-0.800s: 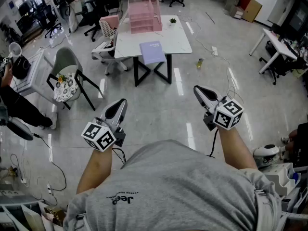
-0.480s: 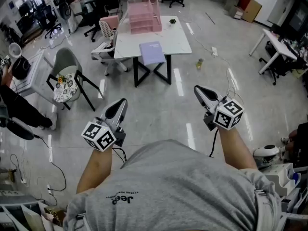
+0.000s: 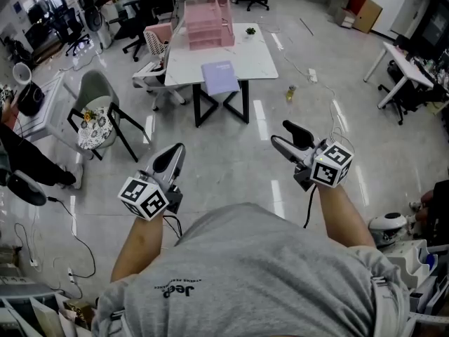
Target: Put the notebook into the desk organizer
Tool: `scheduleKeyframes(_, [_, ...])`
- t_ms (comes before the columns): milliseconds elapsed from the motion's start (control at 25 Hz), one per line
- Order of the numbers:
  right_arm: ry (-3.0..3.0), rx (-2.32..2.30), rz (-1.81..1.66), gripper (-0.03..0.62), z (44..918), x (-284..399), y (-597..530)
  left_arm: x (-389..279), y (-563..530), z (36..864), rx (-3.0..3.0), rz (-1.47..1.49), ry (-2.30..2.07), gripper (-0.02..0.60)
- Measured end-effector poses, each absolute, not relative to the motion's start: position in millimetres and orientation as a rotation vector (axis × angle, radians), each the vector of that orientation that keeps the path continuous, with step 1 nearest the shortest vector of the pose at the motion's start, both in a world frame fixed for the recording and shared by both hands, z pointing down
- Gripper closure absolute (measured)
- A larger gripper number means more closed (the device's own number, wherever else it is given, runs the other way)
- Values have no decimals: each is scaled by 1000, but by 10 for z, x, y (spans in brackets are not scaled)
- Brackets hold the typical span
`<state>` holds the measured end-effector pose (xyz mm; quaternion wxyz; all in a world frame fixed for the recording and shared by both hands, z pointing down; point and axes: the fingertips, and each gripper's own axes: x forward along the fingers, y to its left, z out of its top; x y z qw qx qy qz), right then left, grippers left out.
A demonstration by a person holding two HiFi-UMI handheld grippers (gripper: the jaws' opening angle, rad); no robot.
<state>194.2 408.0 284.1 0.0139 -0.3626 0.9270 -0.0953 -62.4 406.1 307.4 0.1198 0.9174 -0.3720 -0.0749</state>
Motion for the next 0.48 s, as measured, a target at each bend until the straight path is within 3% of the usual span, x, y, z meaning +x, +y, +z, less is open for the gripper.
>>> scheduleKeyframes(160, [2910, -1121, -281, 236, 2814, 2018, 4065, -522, 4080, 3041, 2679, -222, -1105, 526])
scheduleKeyframes(480, [2937, -1062, -294, 223, 2823, 2361, 4094, -252, 4218, 3034, 2645, -222, -1191, 526])
